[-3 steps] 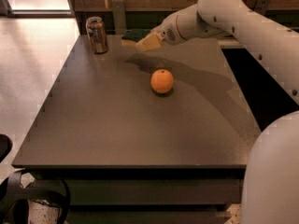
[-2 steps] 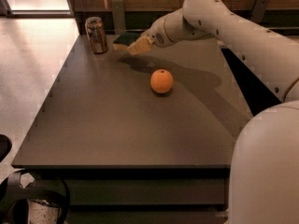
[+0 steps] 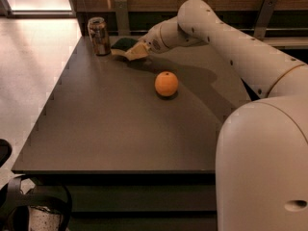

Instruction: Move sponge near orange can

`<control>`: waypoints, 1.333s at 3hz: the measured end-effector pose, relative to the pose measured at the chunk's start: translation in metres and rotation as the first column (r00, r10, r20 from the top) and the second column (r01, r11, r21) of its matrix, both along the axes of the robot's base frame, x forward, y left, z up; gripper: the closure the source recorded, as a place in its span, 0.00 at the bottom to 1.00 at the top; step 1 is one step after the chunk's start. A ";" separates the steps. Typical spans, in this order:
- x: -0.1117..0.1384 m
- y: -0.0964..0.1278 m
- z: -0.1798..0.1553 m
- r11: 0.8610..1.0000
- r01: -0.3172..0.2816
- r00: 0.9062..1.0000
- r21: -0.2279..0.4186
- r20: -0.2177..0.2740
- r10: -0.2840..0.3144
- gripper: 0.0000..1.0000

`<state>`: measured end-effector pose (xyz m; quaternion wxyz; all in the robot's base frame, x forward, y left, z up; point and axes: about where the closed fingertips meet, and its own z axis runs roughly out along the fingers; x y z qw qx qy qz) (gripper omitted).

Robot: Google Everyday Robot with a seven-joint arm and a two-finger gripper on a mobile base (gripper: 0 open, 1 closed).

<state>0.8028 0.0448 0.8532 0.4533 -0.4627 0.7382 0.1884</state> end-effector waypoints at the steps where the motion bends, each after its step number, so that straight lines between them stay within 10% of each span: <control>1: -0.001 0.002 -0.001 1.000 -0.003 1.000 0.000 -0.002 0.003 0.74; 3: -0.001 0.010 -0.007 1.000 -0.013 1.000 0.000 -0.010 0.013 0.11; 4: -0.001 0.011 -0.008 1.000 -0.016 1.000 0.000 -0.012 0.016 0.00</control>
Offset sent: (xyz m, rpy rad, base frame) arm -0.0005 0.0022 -0.0014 -0.0002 0.0022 0.0032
